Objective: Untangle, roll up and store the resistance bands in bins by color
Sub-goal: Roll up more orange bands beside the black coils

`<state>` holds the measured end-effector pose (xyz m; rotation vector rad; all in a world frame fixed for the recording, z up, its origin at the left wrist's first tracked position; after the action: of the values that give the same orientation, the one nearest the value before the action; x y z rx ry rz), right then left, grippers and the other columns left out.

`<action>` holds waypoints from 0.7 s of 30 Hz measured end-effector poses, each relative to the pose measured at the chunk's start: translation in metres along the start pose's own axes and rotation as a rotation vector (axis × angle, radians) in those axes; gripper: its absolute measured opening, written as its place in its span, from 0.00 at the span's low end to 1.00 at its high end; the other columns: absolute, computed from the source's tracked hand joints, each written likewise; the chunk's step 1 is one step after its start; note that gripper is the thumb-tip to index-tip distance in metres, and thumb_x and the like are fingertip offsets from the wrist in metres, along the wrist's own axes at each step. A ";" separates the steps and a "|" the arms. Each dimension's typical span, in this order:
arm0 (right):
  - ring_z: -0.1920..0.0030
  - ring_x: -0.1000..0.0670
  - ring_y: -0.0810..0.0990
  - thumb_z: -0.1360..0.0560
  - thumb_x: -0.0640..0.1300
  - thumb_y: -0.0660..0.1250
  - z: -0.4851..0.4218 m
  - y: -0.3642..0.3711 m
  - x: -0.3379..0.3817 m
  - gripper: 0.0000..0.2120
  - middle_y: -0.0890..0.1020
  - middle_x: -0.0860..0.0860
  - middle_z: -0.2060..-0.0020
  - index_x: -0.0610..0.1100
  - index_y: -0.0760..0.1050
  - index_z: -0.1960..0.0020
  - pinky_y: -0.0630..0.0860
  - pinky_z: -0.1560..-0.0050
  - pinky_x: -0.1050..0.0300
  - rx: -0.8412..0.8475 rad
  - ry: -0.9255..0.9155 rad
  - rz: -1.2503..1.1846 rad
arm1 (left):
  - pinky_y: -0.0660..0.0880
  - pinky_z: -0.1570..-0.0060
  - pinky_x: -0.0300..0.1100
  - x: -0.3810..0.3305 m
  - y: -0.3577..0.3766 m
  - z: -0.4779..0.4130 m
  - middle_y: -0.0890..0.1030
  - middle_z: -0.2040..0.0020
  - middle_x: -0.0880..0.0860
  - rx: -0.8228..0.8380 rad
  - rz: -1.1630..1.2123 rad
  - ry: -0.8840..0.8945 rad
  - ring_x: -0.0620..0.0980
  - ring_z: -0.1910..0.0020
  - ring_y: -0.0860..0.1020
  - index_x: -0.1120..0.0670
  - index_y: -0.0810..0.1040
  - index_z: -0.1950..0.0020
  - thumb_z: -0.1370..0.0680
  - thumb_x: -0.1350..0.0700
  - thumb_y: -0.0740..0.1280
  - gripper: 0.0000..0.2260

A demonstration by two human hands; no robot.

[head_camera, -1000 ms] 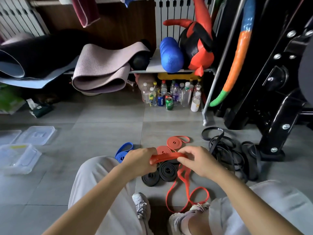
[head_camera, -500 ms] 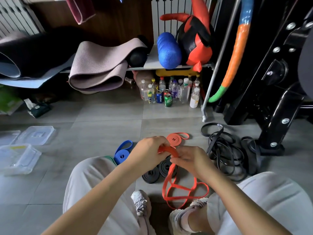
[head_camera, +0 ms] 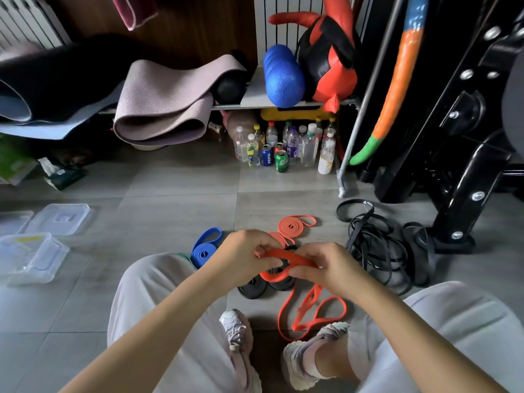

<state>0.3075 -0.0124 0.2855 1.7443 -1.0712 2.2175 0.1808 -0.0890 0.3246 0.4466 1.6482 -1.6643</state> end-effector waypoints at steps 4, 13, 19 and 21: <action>0.66 0.58 0.76 0.33 0.48 0.75 0.001 0.000 -0.001 0.13 0.81 0.49 0.67 0.67 0.78 0.62 0.72 0.60 0.55 0.048 0.015 0.103 | 0.72 0.57 0.31 -0.009 -0.006 -0.001 0.76 0.63 0.38 0.008 -0.028 0.025 0.37 0.61 0.75 0.48 0.84 0.54 0.31 0.58 0.74 0.08; 0.58 0.60 0.81 0.39 0.57 0.70 0.003 0.003 0.006 0.16 0.84 0.59 0.59 0.58 0.75 0.52 0.78 0.51 0.54 0.085 0.100 0.116 | 0.73 0.57 0.33 -0.030 -0.014 -0.002 0.80 0.61 0.42 -0.043 0.100 0.081 0.41 0.59 0.76 0.39 0.82 0.59 0.31 0.59 0.75 0.13; 0.41 0.56 0.78 0.39 0.60 0.74 -0.001 0.005 0.015 0.30 0.82 0.56 0.44 0.51 0.76 0.39 0.72 0.36 0.47 0.057 -0.011 -0.098 | 0.72 0.56 0.32 -0.037 -0.015 -0.003 0.77 0.61 0.41 -0.027 0.039 0.104 0.40 0.57 0.75 0.47 0.84 0.54 0.31 0.57 0.75 0.08; 0.44 0.54 0.80 0.37 0.55 0.75 -0.001 0.007 0.017 0.27 0.83 0.52 0.47 0.47 0.78 0.41 0.73 0.37 0.48 0.063 -0.022 -0.167 | 0.72 0.56 0.32 -0.034 -0.017 -0.004 0.79 0.60 0.41 -0.049 0.104 0.089 0.39 0.58 0.76 0.45 0.82 0.56 0.32 0.58 0.76 0.10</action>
<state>0.2973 -0.0219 0.2980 1.8150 -0.8341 2.1576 0.1907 -0.0785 0.3595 0.5798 1.6970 -1.5444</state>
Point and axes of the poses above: each hand's wrist, its own z-axis away from the middle knuckle, its own y-axis out of the palm, x = y × z, the point moved 7 cm from there along -z, towards the middle knuckle
